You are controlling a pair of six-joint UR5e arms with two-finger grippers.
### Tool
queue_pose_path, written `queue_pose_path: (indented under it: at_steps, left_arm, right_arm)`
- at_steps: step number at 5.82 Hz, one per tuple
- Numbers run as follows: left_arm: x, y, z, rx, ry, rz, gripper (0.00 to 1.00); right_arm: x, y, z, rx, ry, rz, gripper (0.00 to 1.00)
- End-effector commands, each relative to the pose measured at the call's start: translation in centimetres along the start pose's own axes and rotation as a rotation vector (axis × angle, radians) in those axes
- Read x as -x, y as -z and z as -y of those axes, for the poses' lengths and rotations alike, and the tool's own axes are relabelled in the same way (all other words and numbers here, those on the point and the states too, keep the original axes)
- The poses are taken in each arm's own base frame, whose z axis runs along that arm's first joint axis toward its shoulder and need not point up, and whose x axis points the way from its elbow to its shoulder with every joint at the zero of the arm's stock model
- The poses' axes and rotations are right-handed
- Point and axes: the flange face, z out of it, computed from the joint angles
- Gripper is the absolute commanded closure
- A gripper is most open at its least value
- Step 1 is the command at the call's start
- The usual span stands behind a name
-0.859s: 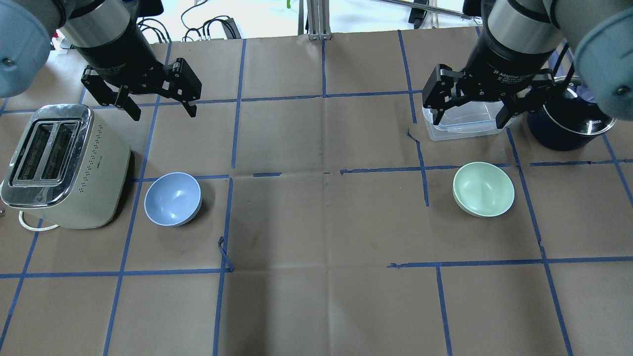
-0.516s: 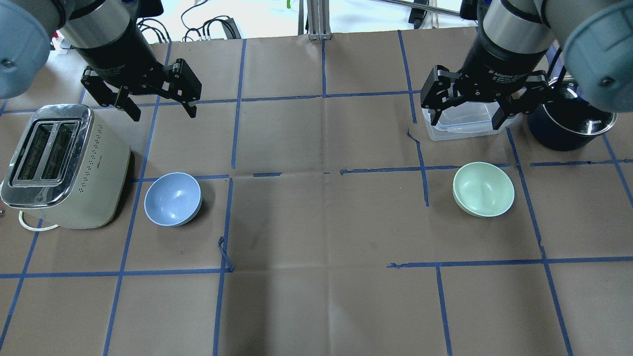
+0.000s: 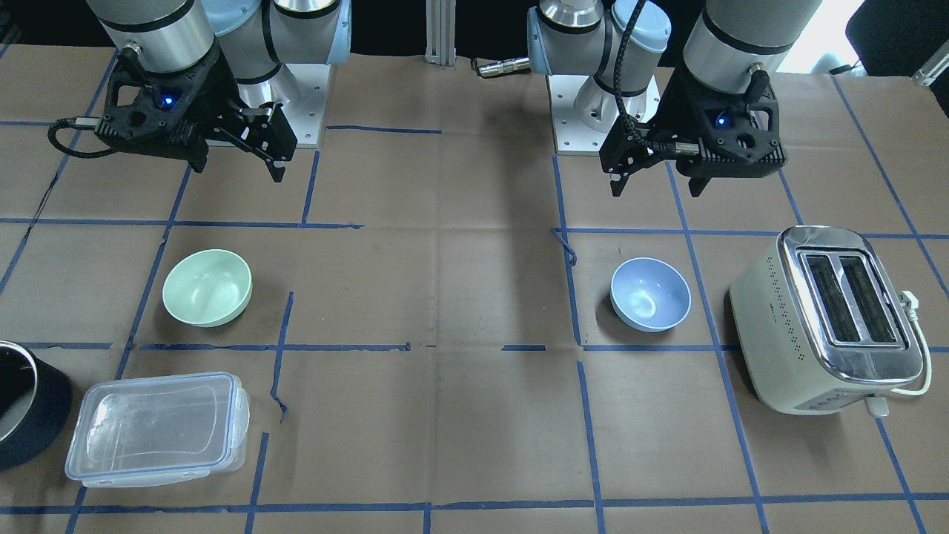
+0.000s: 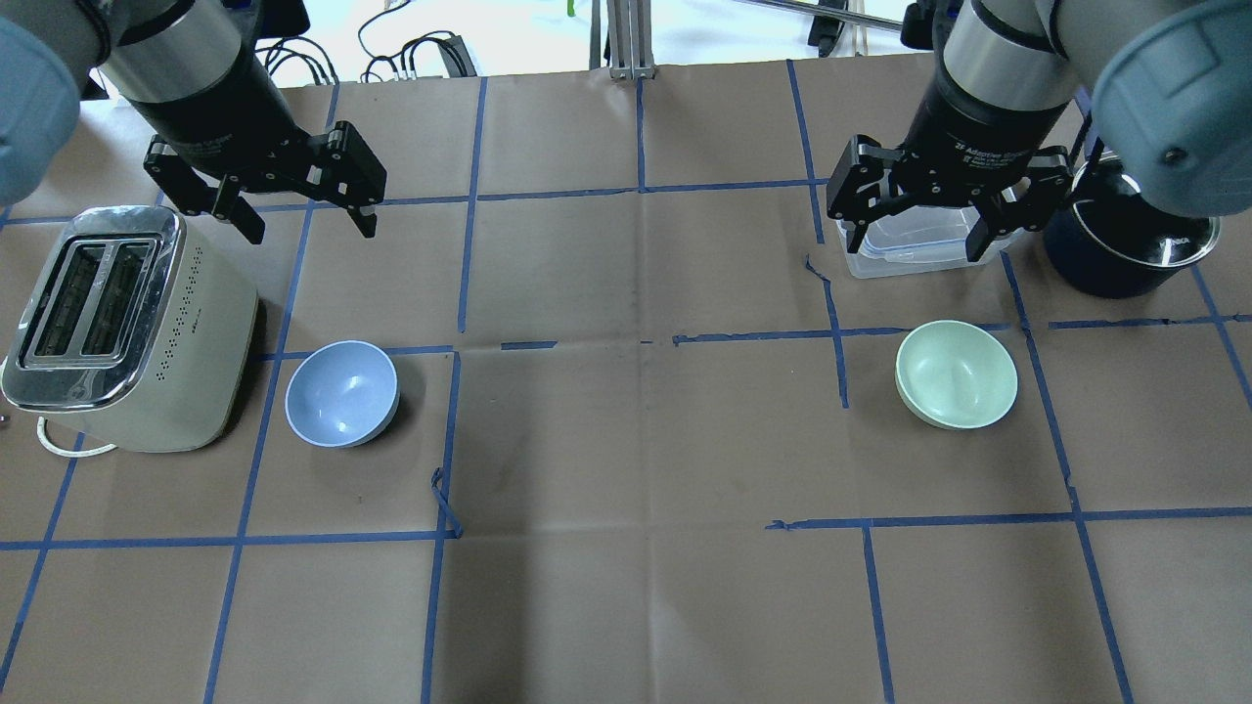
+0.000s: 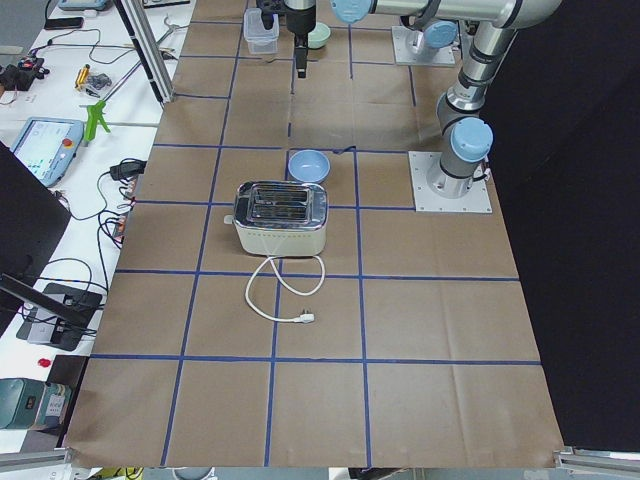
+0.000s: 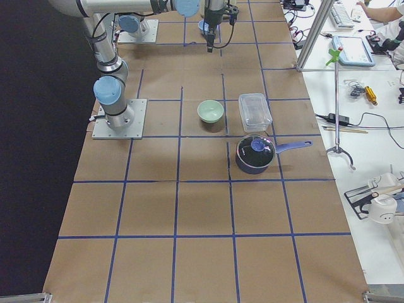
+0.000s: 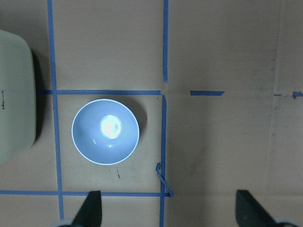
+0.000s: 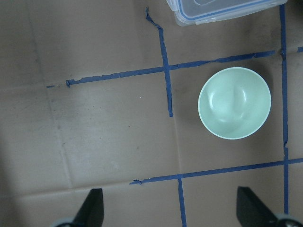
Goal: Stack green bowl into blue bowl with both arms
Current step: 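Lower the left gripper to the blue bowl while right lowers to green bowl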
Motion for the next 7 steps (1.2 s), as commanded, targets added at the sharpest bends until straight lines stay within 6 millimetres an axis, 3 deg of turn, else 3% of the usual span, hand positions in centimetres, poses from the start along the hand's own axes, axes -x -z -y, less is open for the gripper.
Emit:
queue_pose_path:
  at_steps: [1, 2, 3, 4, 5, 6, 7]
  left_arm:
    - [1.8, -5.0, 0.1, 0.081, 0.025, -0.002, 0.02]
    - [2.9, -7.5, -0.5, 0.081, -0.025, -0.004, 0.02]
    - [3.2, -11.9, 0.2, 0.068, -0.019, -0.004, 0.02]
    - [3.0, -17.3, -0.9, 0.039, -0.017, -0.004, 0.02]
    - [3.2, -22.1, -1.2, 0.018, -0.026, 0.005, 0.02]
    - [3.2, -25.8, -0.4, 0.046, -0.030, 0.012, 0.03]
    - [3.2, -27.4, -0.1, 0.049, -0.022, 0.010, 0.03]
  right_arm:
    - [-0.1, -0.4, -0.3, 0.016, -0.003, -0.010, 0.00]
    - [0.0, -0.3, -0.2, 0.006, -0.003, -0.007, 0.00]
    - [0.1, -0.4, -0.1, 0.007, -0.022, -0.001, 0.00]
    - [-0.4, -0.6, 0.9, -0.007, -0.016, 0.001, 0.00]
    - [-2.8, -1.3, 2.5, 0.009, -0.036, 0.000, 0.00]
    - [-8.0, -1.3, 4.2, 0.008, -0.006, 0.001, 0.00]
    - [-14.8, -1.4, 5.5, 0.012, 0.028, 0.007, 0.00]
